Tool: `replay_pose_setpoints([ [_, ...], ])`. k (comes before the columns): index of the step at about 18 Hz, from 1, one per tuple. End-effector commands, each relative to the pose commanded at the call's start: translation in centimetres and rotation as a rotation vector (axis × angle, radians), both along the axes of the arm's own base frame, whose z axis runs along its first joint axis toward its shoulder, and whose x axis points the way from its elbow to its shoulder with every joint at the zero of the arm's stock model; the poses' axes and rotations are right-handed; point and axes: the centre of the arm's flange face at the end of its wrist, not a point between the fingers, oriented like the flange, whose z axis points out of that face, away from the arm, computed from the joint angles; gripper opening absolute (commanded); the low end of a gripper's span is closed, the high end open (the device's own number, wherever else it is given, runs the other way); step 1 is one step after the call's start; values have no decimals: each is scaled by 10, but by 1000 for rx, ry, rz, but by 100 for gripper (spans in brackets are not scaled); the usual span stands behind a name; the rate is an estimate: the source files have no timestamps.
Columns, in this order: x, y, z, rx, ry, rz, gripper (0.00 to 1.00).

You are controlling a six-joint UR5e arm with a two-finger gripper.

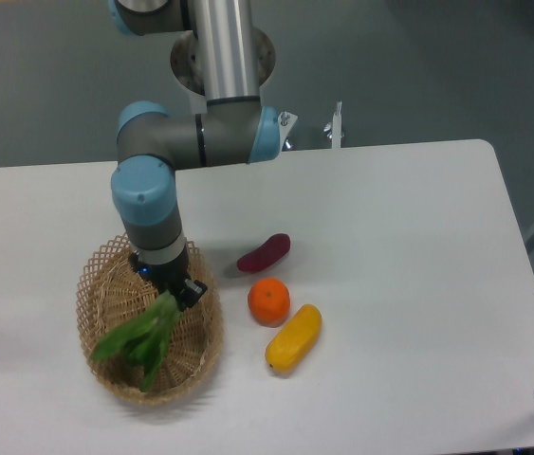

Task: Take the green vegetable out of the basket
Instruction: 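Lift the bok choy out of the basket and carry it aside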

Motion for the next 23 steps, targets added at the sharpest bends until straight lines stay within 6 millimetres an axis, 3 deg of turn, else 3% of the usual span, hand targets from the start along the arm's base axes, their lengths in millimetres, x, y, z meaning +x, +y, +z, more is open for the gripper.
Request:
replay_pose_setpoints([
  [3,-18,-10,20,23,20,-16,44],
  [4,-32,-16,25,28,25,-3,44],
  [6,-48,-27,50,59,60,-13,44],
  [13,-147,-88,117,76,62,-12,42],
  [18,-220,-149,134,26,63,-56,41],
  [23,-267,-203,138,-1,82,-118,41],
])
